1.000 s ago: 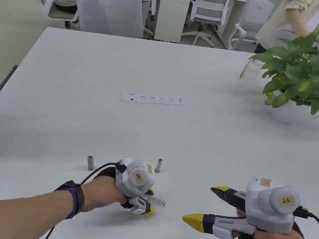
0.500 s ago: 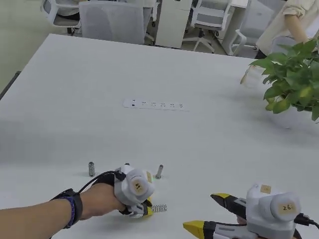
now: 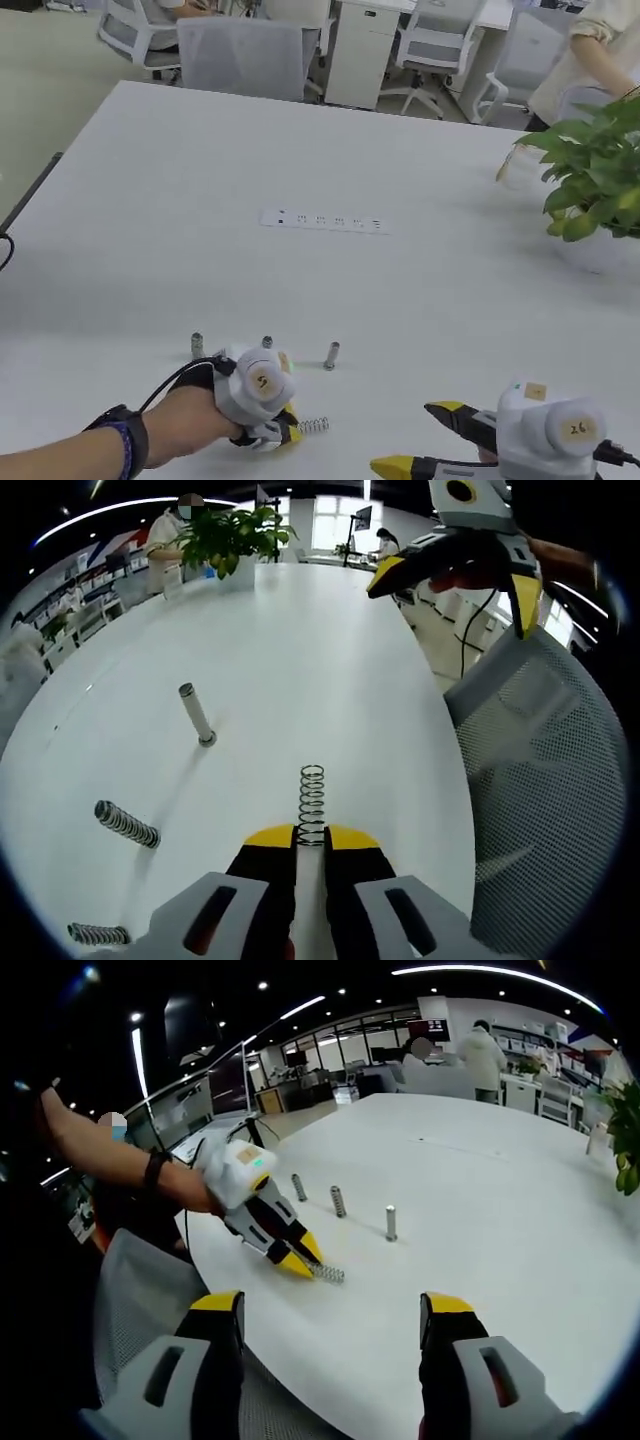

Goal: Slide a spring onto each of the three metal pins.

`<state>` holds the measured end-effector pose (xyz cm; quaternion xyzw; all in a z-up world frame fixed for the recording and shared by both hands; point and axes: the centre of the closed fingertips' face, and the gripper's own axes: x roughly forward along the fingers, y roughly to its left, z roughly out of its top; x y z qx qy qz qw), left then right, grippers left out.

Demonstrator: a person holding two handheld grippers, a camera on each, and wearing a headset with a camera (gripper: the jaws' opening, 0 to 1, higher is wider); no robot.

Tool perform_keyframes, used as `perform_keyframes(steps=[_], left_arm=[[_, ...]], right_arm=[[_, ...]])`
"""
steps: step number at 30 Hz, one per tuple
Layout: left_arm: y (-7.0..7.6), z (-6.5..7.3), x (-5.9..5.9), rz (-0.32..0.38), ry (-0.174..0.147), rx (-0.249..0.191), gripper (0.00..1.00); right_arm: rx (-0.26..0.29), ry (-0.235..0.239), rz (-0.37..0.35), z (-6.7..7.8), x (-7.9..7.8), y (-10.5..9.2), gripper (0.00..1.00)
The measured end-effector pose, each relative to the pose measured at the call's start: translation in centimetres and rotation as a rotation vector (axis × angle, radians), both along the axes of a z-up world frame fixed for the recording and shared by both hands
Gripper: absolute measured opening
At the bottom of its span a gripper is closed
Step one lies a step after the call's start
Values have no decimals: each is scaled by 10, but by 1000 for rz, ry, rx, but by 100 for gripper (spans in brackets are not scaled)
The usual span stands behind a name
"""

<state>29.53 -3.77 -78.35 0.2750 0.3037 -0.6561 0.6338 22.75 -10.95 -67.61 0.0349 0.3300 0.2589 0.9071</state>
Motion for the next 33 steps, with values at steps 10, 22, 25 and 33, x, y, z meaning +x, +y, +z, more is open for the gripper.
perform_keyframes(steps=[10,22,25,33], left_arm=[[30,8,7,63,-5,-13,2],[66,22,15,162,-16,-57,2],[74,27,16,185,-19,-73,2],[91,37,17,224,-30,-98,2]], right_arm=[[11,1,26,-1,5,8,70],[22,2,72,-1,11,22,68],[21,1,84,0,13,25,67],[27,-2,107,0,19,32,67]])
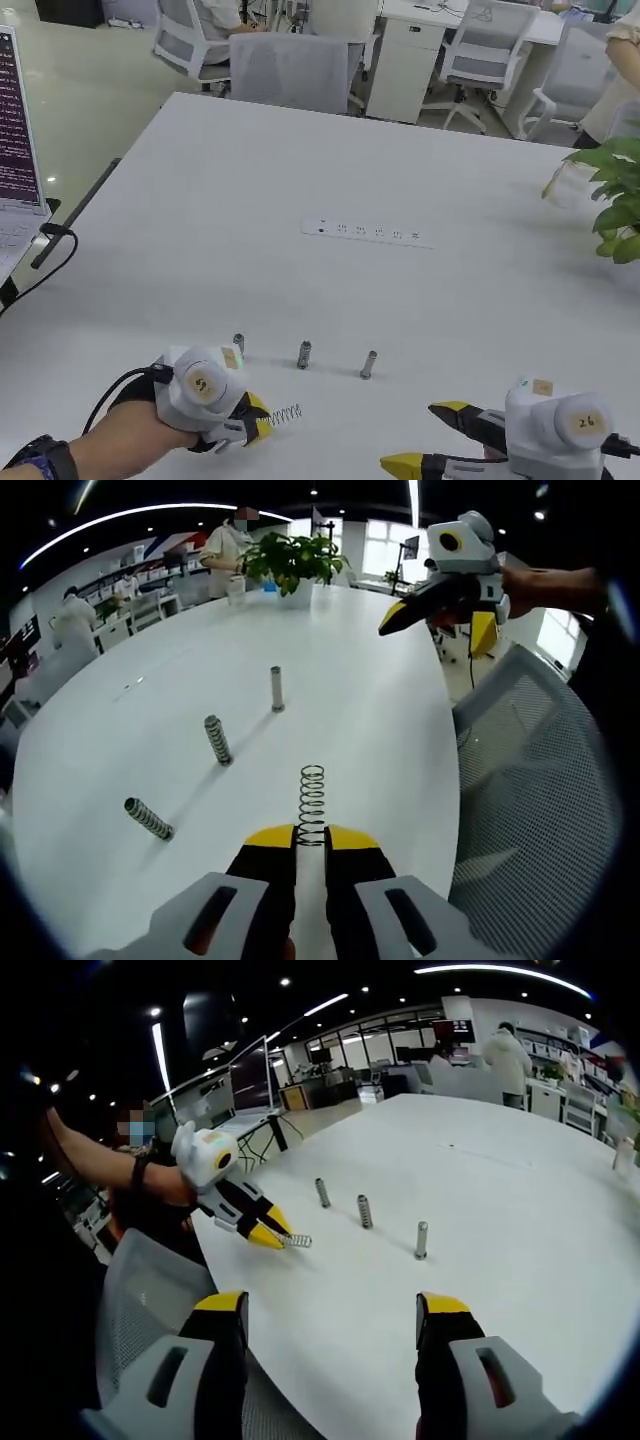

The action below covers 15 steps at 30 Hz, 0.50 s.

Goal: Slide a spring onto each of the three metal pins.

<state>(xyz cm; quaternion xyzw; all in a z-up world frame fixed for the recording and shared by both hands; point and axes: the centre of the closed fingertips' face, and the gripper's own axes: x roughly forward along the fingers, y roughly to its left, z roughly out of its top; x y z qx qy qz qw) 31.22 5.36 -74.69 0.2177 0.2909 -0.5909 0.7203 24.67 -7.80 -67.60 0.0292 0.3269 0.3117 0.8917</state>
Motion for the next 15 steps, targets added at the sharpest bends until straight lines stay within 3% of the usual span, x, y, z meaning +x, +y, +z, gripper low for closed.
perform_keyframes(steps=[15], left_arm=[[15,24,0,30,-39,-35,2]], right_arm=[[15,0,70,0,10,22,64]])
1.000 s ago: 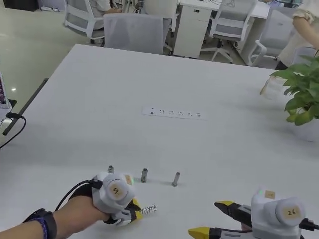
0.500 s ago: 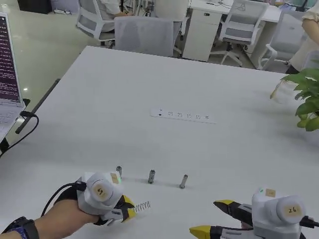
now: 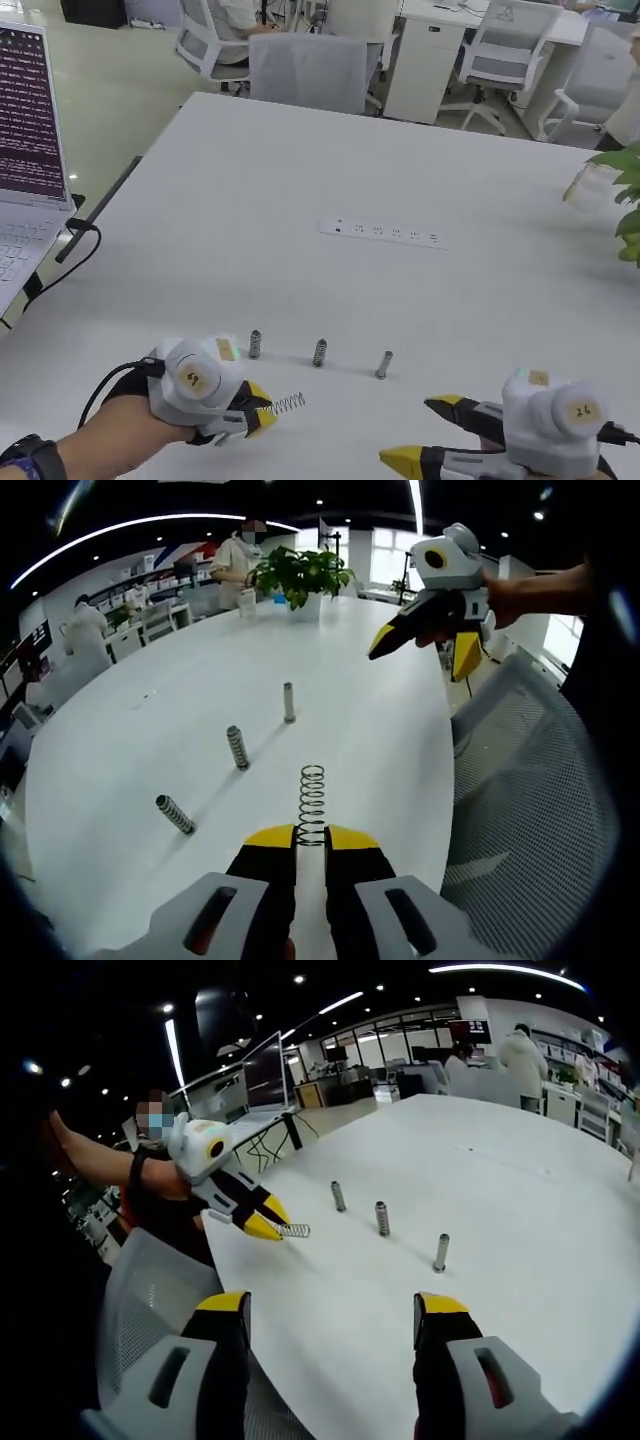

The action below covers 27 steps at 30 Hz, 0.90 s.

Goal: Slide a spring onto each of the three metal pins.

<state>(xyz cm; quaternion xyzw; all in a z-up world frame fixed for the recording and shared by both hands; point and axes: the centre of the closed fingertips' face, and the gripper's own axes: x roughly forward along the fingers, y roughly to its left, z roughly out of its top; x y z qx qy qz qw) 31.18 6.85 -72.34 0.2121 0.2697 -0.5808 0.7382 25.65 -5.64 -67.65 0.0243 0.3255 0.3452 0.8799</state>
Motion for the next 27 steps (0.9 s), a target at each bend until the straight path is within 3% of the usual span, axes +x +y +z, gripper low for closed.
perform_keyframes(steps=[13,27], left_arm=[[-7,17,-9,-21,-30,-30,2],[-26,38,-23,-77,-64,-64,2]], right_arm=[[28,3,61,0,6,20,59],[68,-2,130,4,11,44,50]])
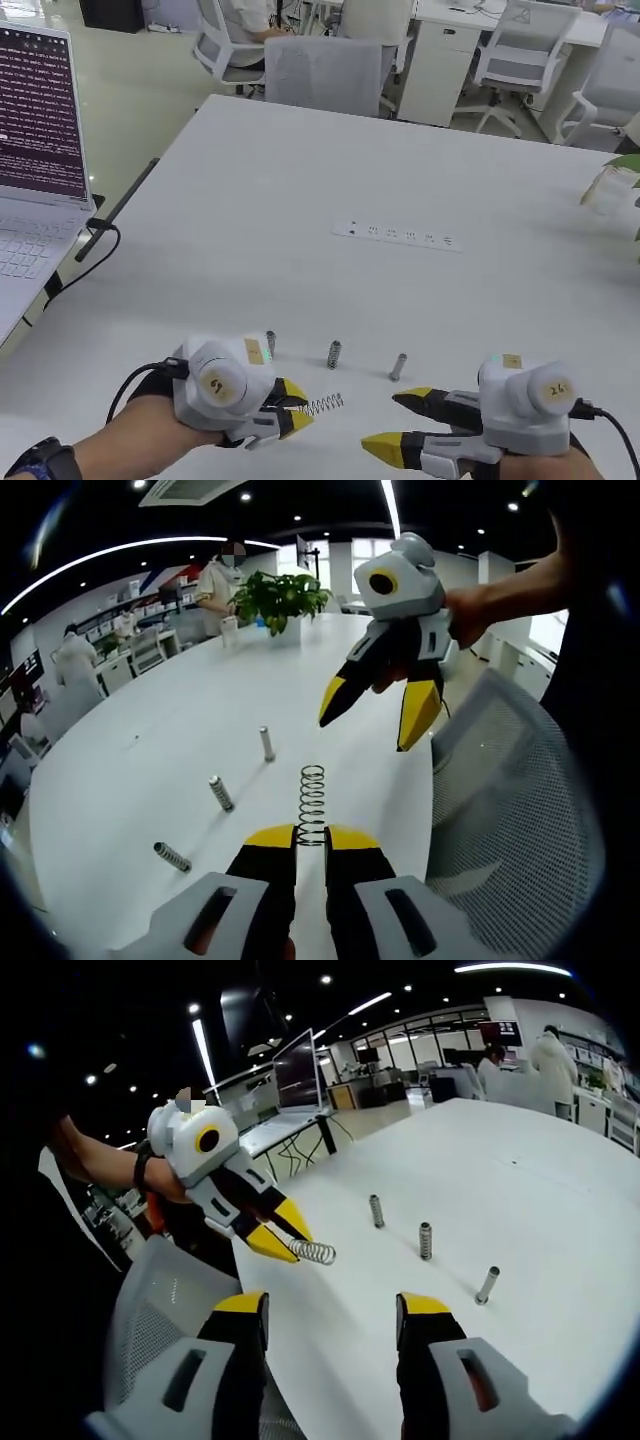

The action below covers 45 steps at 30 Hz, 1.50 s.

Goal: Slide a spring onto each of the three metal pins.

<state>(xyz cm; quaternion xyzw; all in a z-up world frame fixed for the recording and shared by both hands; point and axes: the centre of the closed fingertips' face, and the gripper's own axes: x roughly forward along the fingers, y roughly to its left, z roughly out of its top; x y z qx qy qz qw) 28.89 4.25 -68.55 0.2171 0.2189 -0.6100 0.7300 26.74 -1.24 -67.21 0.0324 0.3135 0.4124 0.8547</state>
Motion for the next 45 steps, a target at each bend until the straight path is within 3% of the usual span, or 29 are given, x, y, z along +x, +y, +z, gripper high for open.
perform_keyframes(steps=[15,24,45], left_arm=[[-18,8,-19,-72,-25,-5,2],[-24,12,-21,-99,-38,-8,2],[-27,8,-28,-144,-69,21,2]], right_arm=[[65,19,77,5,0,23,31],[90,44,90,2,-6,25,22],[120,45,88,9,-8,23,11]])
